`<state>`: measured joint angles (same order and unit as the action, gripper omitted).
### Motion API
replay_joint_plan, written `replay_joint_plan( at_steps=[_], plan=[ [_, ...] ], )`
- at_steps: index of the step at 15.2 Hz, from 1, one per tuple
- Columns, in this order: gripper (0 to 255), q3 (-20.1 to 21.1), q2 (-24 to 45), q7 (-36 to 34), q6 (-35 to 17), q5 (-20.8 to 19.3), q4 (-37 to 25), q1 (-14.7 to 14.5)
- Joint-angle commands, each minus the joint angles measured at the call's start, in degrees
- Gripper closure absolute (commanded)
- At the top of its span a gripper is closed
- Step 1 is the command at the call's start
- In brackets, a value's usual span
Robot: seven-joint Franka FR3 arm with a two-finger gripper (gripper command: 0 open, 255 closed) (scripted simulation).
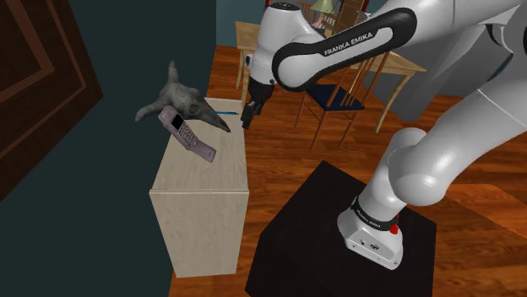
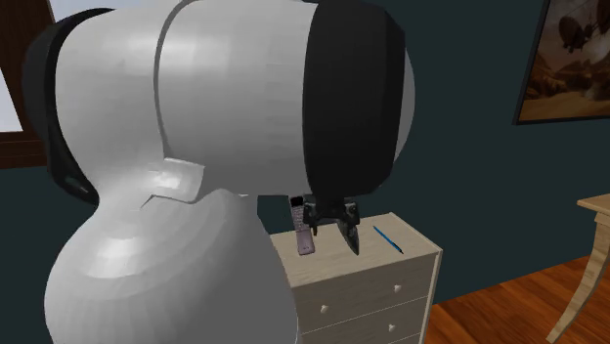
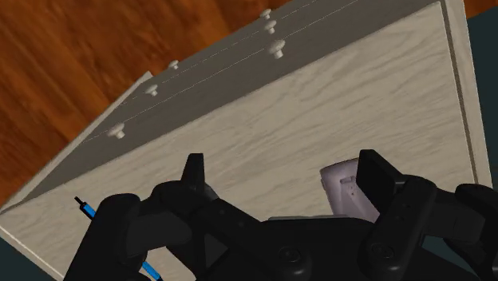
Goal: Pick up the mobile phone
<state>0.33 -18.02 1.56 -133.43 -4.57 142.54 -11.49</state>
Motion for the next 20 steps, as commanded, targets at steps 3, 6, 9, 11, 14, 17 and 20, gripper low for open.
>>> replay_joint_plan(
  at_steps=[3,6,9,11,14,17,20],
  plan=[
    [0,1.1,7.4,2.2,-7.0,0.5,-2.6,-2.0],
    [0,1.9,13.0,3.9,-11.6,0.6,-5.0,-3.2],
    [0,2.9,18.5,5.5,-15.7,0.5,-7.8,-4.4],
    [0,3.6,22.2,6.5,-18.2,0.3,-9.9,-5.1],
    [0,3.9,24.9,6.6,-20.7,-0.3,-10.5,-5.4],
    [0,3.7,26.7,6.1,-22.9,-0.9,-10.1,-5.5],
    [0,3.5,28.3,5.6,-24.7,-1.4,-9.8,-5.6]
  ],
)
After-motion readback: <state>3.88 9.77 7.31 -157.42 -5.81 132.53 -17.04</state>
